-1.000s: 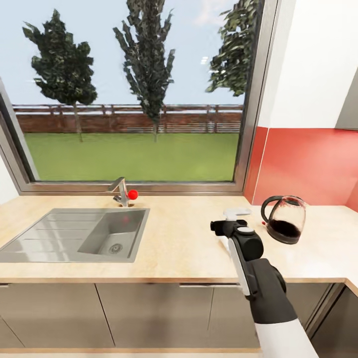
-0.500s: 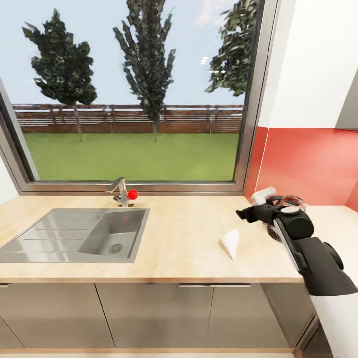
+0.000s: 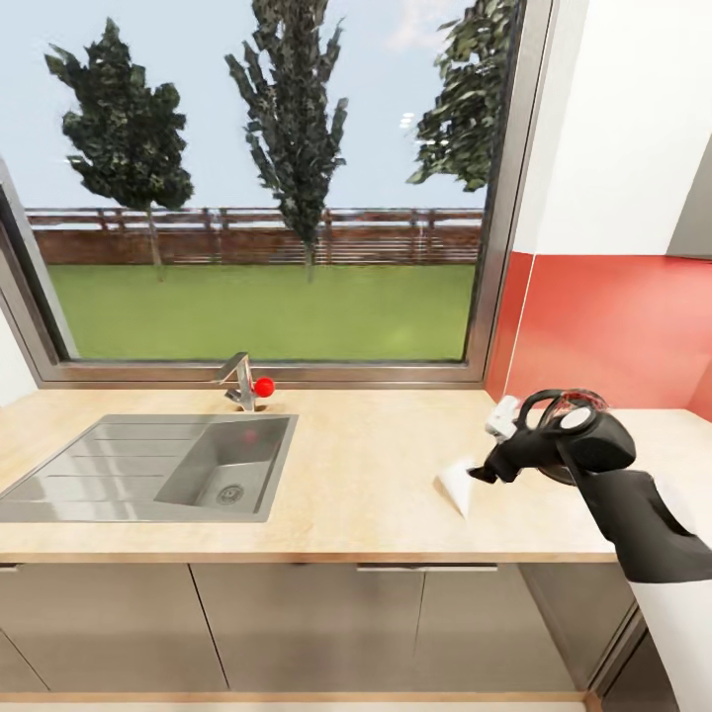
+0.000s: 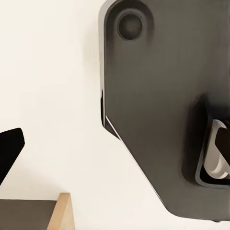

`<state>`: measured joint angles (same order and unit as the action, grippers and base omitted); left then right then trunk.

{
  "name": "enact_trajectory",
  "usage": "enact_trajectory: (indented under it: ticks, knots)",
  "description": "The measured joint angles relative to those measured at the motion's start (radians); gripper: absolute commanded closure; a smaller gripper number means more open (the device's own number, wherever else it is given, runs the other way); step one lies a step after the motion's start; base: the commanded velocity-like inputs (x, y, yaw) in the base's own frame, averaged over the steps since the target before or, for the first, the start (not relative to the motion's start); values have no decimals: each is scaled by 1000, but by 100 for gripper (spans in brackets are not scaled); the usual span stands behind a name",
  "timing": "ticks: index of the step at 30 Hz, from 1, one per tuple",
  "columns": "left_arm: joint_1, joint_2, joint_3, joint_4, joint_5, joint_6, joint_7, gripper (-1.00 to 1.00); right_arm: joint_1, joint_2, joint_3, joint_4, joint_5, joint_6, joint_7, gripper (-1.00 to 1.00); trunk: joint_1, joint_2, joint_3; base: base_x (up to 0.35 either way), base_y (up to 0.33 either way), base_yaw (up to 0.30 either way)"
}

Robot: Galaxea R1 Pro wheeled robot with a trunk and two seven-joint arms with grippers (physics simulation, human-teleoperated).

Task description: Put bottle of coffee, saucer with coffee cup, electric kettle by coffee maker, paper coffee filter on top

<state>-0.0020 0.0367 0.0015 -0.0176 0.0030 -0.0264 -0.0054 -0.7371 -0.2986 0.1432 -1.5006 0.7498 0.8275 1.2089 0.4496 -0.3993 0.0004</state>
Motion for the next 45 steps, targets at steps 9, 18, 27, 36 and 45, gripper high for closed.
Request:
enact_trajectory:
  ticks: [9, 18, 27, 36, 45]
  knots:
    - [1, 0, 0, 2, 0, 1, 0, -100, 0, -8, -9, 13, 175, -129, 264, -100, 0, 0, 0, 100, -56, 0]
    - [0, 0, 0, 15, 3, 15, 12, -100, 0, -14, -10, 11, 186, -132, 286, -100, 0, 0, 0, 95, -63, 0]
    - [0, 1, 1, 16, 4, 18, 15, -100, 0, -20, -9, 13, 186, -132, 287, -100, 0, 0, 0, 156, -122, 0]
    - [1, 4, 2, 19, 4, 18, 13, -100, 0, -20, -5, 14, 184, -132, 287, -100, 0, 0, 0, 213, -126, 0]
    - [1, 8, 3, 19, 5, 18, 13, -100, 0, -20, 0, 15, 183, -132, 288, -100, 0, 0, 0, 167, -4, 0]
